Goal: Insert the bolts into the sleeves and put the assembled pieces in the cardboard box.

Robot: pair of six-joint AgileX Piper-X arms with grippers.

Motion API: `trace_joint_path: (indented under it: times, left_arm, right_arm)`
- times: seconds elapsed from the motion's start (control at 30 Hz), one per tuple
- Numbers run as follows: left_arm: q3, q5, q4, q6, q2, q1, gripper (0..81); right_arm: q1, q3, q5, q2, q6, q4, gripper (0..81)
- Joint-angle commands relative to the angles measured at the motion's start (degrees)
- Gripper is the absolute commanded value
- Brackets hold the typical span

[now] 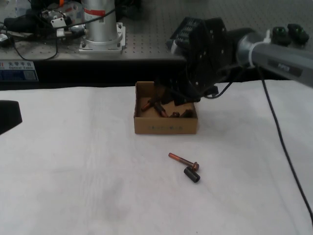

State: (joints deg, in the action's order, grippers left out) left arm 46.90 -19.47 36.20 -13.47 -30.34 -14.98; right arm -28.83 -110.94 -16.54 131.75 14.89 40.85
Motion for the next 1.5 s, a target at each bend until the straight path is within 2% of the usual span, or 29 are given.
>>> trace_joint_path:
  times: [0.0,0.2,0.33,0.53,0.63,0.93,1.17,1.47]
  left_arm:
    - [0.4,0.2,0.1,0.6,0.5,0.1,43.9]
    - [0.4,0.2,0.1,0.6,0.5,0.1,43.9]
    - [0.4,0.1,0.1,0.6,0.5,0.1,43.9]
    - [0.4,-0.3,0.1,0.6,0.5,0.1,43.9]
    - [0.4,-0.3,0.1,0.6,0.5,0.1,43.9]
    - [0.4,-0.3,0.1,0.6,0.5,0.1,43.9]
    - [0.4,-0.3,0.1,0.6,0.5,0.1,43.9]
    - [0.4,-0.3,0.1,0.6,0.5,0.1,43.9]
  right_arm:
    - [-0.2,-0.8,-1.2,-6.5,-5.8,7.0,31.4]
    - [-0.7,0.9,0.1,-14.4,-15.6,20.7,31.4]
    - [-0.7,7.4,0.1,-21.7,-15.9,22.2,31.4]
    - [-0.9,22.6,0.7,-37.2,-16.0,21.3,31.4]
    - [-2.0,30.0,3.4,-45.1,-16.2,20.9,31.4]
    - [-6.8,48.9,4.7,-66.9,-15.6,17.4,31.4]
    - [-6.8,53.6,4.8,-73.9,-14.2,14.2,31.4]
    - [-6.8,53.5,6.7,-70.3,-14.5,12.7,31.4]
